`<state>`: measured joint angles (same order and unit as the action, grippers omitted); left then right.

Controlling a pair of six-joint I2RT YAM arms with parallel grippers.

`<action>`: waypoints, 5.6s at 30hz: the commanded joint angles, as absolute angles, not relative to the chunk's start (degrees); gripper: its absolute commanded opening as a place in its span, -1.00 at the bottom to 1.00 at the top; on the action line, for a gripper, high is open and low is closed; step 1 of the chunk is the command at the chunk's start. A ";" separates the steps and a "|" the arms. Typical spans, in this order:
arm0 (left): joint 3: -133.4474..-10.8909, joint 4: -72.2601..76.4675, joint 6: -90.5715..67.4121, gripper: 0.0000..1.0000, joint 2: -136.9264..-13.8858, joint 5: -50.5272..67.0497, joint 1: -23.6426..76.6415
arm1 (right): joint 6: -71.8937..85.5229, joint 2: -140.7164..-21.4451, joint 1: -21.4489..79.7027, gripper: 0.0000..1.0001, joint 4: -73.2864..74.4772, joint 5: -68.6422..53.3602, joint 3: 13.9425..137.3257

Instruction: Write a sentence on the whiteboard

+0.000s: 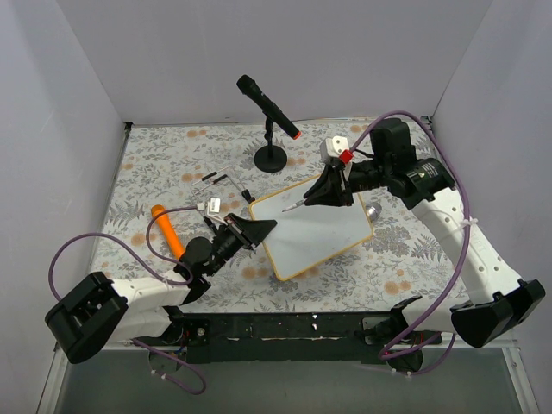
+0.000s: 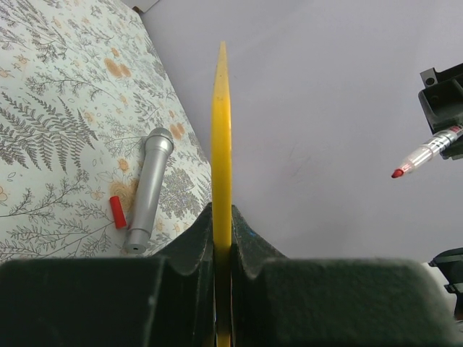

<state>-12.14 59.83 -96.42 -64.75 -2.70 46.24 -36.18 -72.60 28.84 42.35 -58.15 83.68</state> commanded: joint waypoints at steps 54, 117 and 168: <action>-18.46 66.27 -95.98 -1.00 -64.87 -10.46 49.66 | -21.97 -76.11 34.01 -0.97 28.57 -39.20 79.19; -17.05 66.18 -95.80 -1.00 -63.54 -11.43 49.83 | -20.48 -76.73 33.40 -0.97 26.72 -31.37 78.49; -15.91 64.69 -95.10 -1.00 -61.79 -12.92 49.83 | -27.51 -74.79 33.49 -0.97 33.75 -45.78 74.17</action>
